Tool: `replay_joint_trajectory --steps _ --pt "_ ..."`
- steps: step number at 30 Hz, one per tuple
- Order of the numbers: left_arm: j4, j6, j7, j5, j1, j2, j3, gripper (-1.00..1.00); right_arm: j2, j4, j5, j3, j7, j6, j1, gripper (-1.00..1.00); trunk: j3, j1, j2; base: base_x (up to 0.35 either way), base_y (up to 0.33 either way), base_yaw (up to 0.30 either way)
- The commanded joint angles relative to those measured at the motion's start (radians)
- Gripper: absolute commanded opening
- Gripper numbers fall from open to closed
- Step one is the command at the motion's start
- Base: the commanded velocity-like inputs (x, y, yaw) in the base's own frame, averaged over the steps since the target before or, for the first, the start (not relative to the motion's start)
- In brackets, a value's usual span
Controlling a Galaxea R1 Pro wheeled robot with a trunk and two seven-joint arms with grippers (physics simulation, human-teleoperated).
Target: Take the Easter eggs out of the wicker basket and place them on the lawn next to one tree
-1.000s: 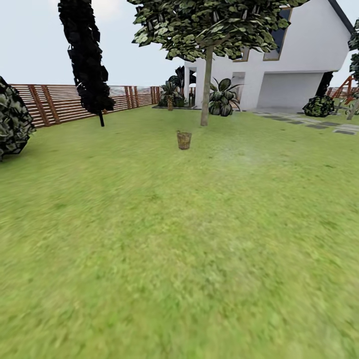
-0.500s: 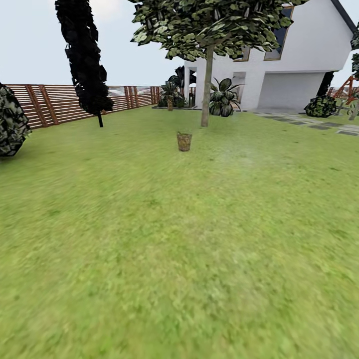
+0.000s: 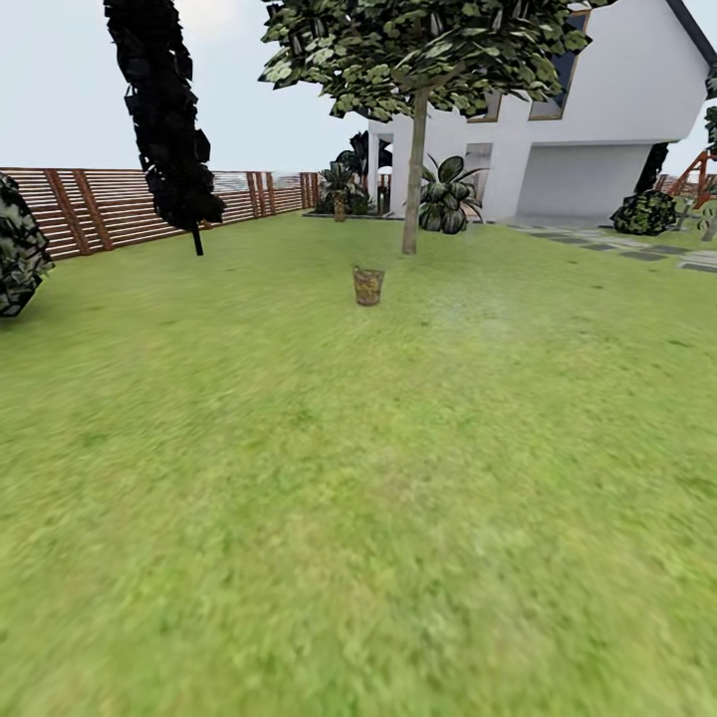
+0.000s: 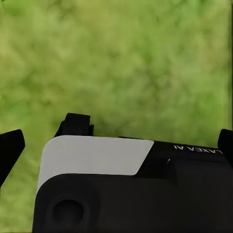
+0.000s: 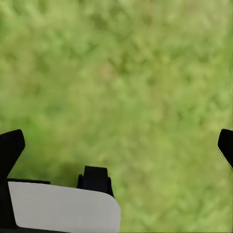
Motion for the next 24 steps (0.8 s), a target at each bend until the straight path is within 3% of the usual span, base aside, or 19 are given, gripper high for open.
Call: replay_joint_trajectory --steps 1,24 --pt "-0.002 0.006 -0.001 0.008 0.0 0.0 0.002 1.0 0.0 0.001 0.008 0.003 -0.006 -0.002 -0.001 1.0 -0.001 0.001 0.0 0.337 0.0 0.0" --pt "-0.002 0.006 -0.001 0.008 0.0 0.0 0.002 1.0 0.0 0.002 0.009 0.004 -0.006 -0.002 -0.001 1.0 -0.001 0.001 0.0 0.337 0.0 0.0"
